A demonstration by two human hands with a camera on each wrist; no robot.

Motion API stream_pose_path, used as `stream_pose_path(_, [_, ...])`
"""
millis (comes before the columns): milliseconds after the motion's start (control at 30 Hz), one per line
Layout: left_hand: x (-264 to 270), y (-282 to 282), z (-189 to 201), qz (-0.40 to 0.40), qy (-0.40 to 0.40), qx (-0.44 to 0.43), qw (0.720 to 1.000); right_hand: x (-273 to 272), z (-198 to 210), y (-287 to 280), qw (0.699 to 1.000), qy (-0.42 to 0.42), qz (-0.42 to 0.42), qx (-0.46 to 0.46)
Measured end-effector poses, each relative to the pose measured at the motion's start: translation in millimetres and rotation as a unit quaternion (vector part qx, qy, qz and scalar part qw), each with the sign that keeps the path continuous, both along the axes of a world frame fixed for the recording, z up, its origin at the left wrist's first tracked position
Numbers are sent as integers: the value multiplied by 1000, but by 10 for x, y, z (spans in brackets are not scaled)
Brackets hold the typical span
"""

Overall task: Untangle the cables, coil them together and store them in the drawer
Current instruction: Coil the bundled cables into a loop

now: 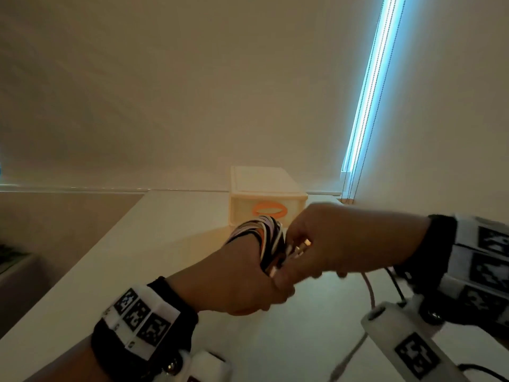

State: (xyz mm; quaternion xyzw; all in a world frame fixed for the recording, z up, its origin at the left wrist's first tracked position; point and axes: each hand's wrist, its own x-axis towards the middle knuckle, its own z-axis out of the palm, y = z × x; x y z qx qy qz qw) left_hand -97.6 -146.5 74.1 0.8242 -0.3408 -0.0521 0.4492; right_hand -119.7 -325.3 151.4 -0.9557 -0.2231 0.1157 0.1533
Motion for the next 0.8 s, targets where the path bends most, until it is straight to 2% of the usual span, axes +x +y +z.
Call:
stream_pose_path(67, [34, 29, -25, -17, 70, -73, 995, 1, 87, -38, 990, -137, -18, -6])
stream_pose_path(133, [88, 45, -63, -49, 135, -161, 977, 35, 130, -113, 962, -272, -3, 24])
stream_pose_path(200, [121, 61, -66, -65, 232, -256, 936, 85, 97, -188, 925, -374, 16, 63])
stream_pose_path(267, [137, 61, -72, -92, 300, -324, 893, 130, 5, -218, 894, -432, 19, 121])
stream_pose_path(333, [139, 50, -67, -125, 336, -363, 860, 154, -101, -179, 874, -459, 43, 153])
stream_pose_path(433, [138, 38, -72, -141, 371, -381, 835, 187, -216, -62, 874, -448, 111, 152])
stream_pose_path(533, [133, 65, -72, -152, 391, -373, 828, 241, -206, 39, 875, -449, 159, 88])
stream_pose_path(700, [165, 168, -7, -187, 417, -319, 830, 344, -86, -1, 848, -481, 210, -72])
stream_pose_path(800, [152, 179, 49, -254, 428, -311, 810, 421, -98, -54, 858, -451, 231, -87])
